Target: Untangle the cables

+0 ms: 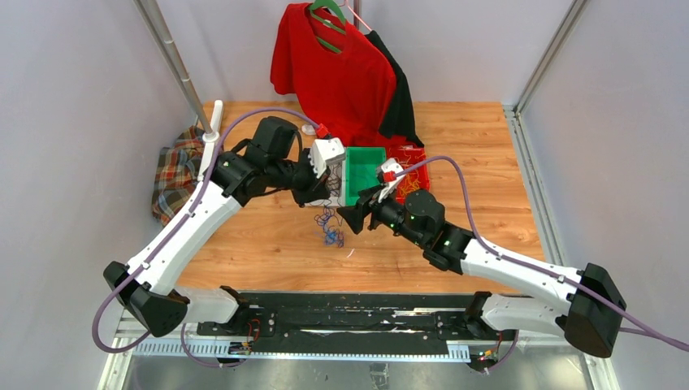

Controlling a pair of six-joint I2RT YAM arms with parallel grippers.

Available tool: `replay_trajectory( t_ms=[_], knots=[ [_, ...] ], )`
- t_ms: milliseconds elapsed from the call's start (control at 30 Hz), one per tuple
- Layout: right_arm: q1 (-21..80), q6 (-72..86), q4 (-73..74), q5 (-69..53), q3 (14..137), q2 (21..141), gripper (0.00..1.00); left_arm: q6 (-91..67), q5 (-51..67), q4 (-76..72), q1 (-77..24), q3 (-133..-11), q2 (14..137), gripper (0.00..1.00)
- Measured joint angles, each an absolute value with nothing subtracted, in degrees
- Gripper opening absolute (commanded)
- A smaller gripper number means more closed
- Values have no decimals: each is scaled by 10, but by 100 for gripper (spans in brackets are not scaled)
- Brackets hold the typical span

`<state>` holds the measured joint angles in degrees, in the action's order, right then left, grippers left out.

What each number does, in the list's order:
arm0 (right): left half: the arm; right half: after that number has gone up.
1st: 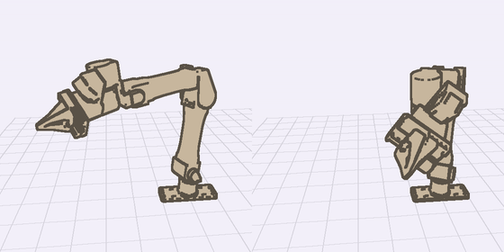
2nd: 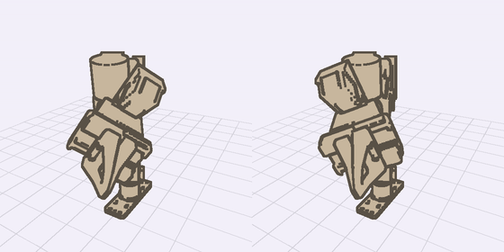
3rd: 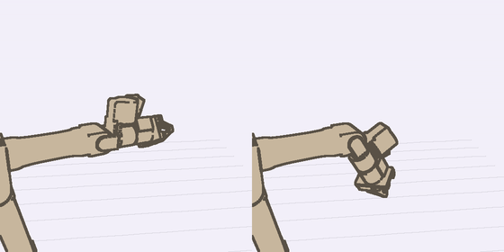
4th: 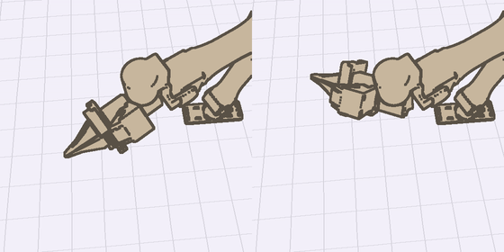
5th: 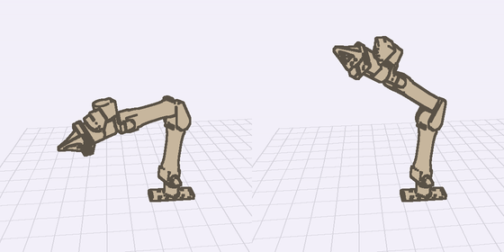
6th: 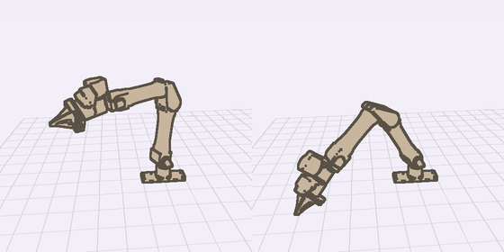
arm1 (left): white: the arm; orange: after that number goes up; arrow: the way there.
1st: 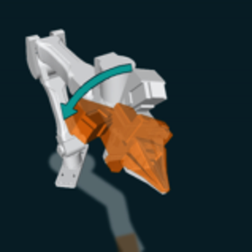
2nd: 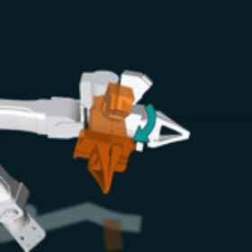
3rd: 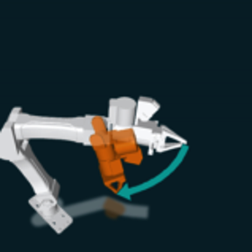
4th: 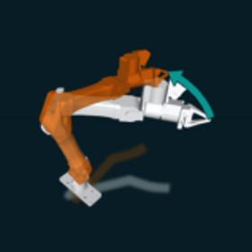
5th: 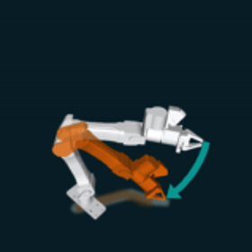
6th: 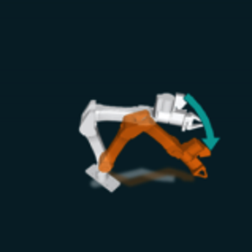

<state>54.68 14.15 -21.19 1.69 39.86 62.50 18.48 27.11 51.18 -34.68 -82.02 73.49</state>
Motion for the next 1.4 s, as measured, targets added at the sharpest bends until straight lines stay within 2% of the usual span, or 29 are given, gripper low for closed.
replay_trajectory(
  t_ms=[233, 500, 767, 933, 1133, 1400],
  knots=[
    [567, 135, -235, 11, 422, 650, 74, 185, 279, 540, -347, -835, 734, 1],
    [573, 128, -238, 64, 436, 665, 63, 189, 294, 569, -347, -858, 734, 1],
    [583, 126, -257, 99, 453, 711, 63, 199, 336, 599, -349, -913, 735, 1],
    [589, 127, -279, 115, 460, 753, 62, 199, 375, 611, -356, -965, 748, 1],
    [589, 135, -318, 121, 455, 789, 52, 196, 406, 625, -357, -1039, 765, 1],
    [584, 154, -357, 137, 388, 790, 49, 193, 405, 640, -358, -1172, 795, 1]
  ],
)
